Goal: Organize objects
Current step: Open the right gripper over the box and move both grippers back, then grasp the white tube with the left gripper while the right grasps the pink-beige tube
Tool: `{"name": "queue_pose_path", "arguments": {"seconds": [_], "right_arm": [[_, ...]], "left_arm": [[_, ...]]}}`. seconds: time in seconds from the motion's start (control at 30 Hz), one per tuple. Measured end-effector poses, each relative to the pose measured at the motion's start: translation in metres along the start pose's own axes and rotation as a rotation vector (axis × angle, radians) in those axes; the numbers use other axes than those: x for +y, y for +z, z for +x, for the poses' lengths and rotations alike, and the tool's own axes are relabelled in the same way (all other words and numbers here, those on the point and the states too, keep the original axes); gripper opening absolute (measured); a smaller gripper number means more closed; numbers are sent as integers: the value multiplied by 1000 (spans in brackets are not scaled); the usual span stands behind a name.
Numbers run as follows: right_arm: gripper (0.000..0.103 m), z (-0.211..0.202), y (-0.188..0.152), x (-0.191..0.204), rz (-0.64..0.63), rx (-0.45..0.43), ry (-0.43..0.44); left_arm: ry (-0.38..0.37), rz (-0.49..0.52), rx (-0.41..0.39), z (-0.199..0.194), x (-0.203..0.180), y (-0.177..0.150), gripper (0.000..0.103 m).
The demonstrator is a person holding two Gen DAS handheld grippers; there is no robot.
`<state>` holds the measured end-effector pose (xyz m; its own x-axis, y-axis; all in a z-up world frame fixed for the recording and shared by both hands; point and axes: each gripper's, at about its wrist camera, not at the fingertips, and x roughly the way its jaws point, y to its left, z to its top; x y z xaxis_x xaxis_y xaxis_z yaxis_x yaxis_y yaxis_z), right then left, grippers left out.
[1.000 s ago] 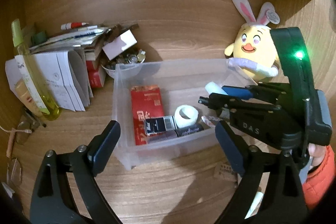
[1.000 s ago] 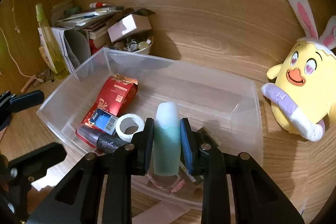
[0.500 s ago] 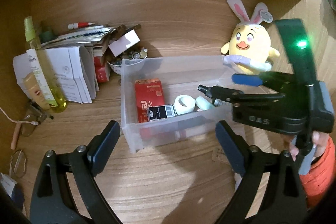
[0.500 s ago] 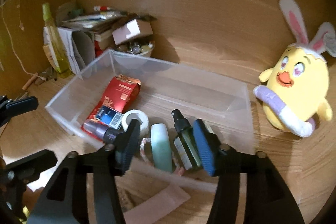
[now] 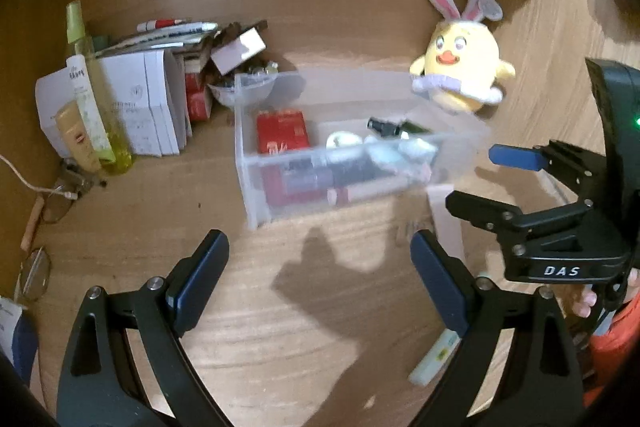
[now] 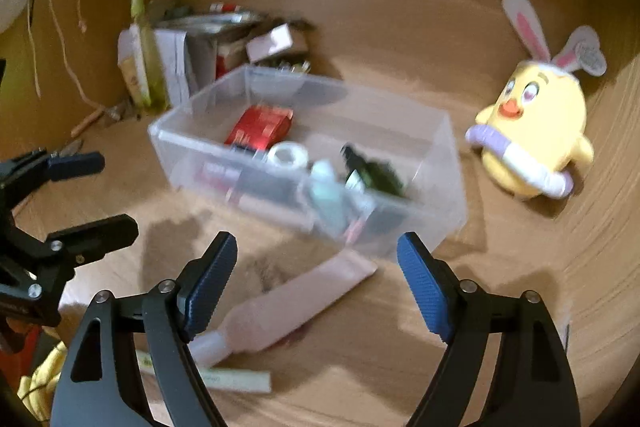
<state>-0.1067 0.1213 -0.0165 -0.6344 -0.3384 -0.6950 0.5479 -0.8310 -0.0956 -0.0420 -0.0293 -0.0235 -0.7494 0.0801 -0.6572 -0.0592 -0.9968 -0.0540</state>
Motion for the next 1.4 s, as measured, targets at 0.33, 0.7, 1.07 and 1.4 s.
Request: {"name": "queue_pose_path", "arguments": {"seconds": [0.33,0.7,1.07,1.4], "right_arm": [[80,11,-28,27,-75,68,-12],[80,0,-45,-8,-8,86,-55],[80,-3,-59,-35,78,93,-33],[80,-3,-68,-46,96,106,-36]], "left_arm": [[-6,-10,78,0,2,-30,93],[-94,29,125,5,-26,-39,93],[-224,219,146,2,-95,-55,93],[-186,246,148,13,-101,-65,77]]}}
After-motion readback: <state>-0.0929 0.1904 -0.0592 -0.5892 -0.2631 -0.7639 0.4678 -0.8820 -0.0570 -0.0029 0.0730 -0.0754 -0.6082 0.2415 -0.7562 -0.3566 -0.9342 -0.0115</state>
